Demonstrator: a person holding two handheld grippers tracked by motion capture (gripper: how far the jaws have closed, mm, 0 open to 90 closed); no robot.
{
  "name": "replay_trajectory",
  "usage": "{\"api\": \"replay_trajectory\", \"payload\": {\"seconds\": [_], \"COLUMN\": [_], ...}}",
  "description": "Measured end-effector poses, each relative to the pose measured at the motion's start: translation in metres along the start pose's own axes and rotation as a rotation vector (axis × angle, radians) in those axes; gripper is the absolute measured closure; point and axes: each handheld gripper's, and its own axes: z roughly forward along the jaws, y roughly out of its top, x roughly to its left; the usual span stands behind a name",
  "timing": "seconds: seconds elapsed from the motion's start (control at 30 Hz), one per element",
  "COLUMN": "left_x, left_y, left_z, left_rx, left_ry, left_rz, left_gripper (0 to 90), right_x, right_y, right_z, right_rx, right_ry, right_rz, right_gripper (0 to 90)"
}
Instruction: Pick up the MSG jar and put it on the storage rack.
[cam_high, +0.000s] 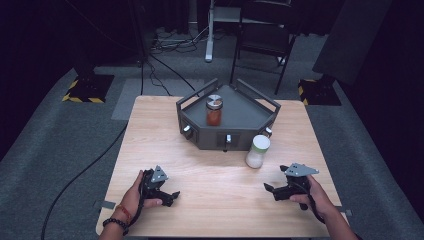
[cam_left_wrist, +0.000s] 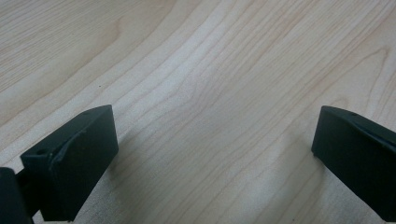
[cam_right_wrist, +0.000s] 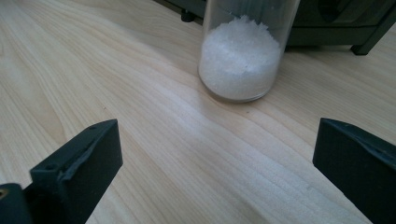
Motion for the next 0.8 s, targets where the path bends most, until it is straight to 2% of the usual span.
{"api": "replay_trajectory", "payload": {"seconds": [0.17,0.33,0.57,0.8], "left_x": [0.000,0.000,0.000,0.000], "left_y": [0.000,0.000,0.000,0.000], "left_z": [0.000,0.000,0.000,0.000], "left_rx": [0.000,0.000,0.000,0.000], "left_ry": [0.000,0.000,0.000,0.000], "left_rz": [0.000,0.000,0.000,0.000], "left_gripper": [0.3,0.3,0.3,0.3], "right_x": [0.003,0.006,0.016,0.019], "right_y": [0.003,0.004,0.011,0.018], "right_z": [-0.001,0.000,0.003,0.007], "right_rx": [-0.014,-0.043,-0.071,-0.083], "right_ry": [-0.020,-0.043,-0.099,-0.112], "right_rz": [0.011,0.047,0.059,0.080], "right_gripper": [1.2,1.3,1.2,1.2]}}
